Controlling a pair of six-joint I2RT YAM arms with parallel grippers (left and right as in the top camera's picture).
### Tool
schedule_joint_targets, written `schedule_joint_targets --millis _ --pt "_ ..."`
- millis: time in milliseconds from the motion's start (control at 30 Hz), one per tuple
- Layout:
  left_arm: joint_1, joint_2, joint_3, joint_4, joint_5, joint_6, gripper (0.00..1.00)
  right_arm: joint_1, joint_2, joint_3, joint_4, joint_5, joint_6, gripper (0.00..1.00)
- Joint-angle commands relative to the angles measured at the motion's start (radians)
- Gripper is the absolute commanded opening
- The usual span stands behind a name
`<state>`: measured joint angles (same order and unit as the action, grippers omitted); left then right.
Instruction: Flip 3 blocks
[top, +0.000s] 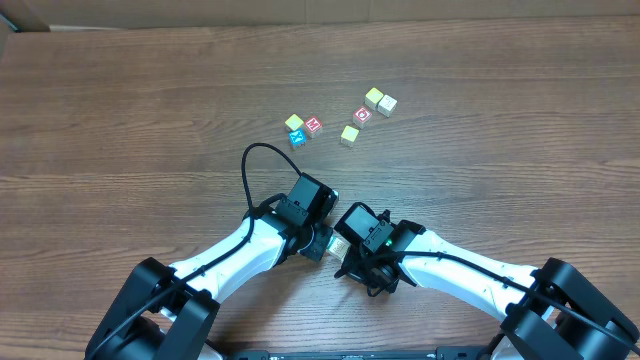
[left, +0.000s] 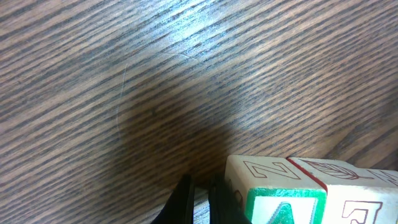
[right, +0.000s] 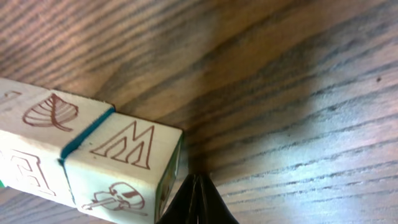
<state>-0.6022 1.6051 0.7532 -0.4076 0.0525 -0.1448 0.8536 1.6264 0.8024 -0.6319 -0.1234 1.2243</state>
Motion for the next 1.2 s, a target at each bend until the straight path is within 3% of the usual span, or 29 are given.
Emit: schedule_joint_targets --millis 0,1167 --pt "-0.007 0.012 -0.006 -0.006 0.015 0.026 0.04 0.002 0.018 0.001 -0.001 0.083 0.007 0.04" --pt "-0.007 0.012 -0.006 0.016 0.015 0.037 0.04 0.001 0.018 0.001 0.066 0.077 -0.045 0.04"
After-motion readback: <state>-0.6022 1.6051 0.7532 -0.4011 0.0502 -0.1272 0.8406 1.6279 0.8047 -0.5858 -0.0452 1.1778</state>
